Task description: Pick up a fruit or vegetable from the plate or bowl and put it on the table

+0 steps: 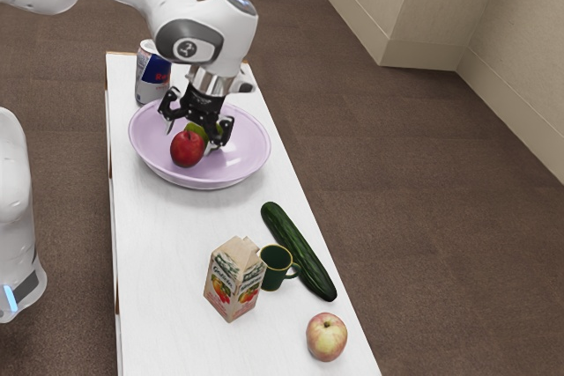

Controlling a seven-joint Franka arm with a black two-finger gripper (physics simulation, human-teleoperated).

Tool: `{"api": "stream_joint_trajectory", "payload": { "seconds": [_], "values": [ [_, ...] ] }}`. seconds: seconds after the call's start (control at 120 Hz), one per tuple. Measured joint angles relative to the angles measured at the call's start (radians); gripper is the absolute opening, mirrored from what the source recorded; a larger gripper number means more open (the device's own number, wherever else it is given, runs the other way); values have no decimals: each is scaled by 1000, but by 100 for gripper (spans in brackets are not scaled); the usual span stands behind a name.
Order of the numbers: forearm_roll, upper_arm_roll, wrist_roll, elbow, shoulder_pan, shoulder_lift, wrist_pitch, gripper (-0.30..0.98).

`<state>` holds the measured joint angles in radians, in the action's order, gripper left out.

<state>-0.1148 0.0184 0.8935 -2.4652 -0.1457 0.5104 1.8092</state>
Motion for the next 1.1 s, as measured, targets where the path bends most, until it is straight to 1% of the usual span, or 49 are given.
{"api": "stream_joint_trajectory", "payload": {
  "seconds": [0.392,0.425,0.492,0.567,0.65,0.717,0.808,1.008,1.1],
  "values": [
    [0,0,2,0,0,-36,2,68],
    [0,0,2,0,0,-36,2,65],
    [0,0,2,0,0,-37,1,52],
    [-2,0,3,0,0,-36,-2,45],
    [-3,0,3,0,0,-36,-5,43],
    [-4,-1,4,0,0,-35,-8,38],
    [-5,-4,5,2,0,-25,-20,35],
    [-6,-34,4,31,0,73,-84,31],
    [17,-87,1,100,1,105,-133,31]
  ]
}}
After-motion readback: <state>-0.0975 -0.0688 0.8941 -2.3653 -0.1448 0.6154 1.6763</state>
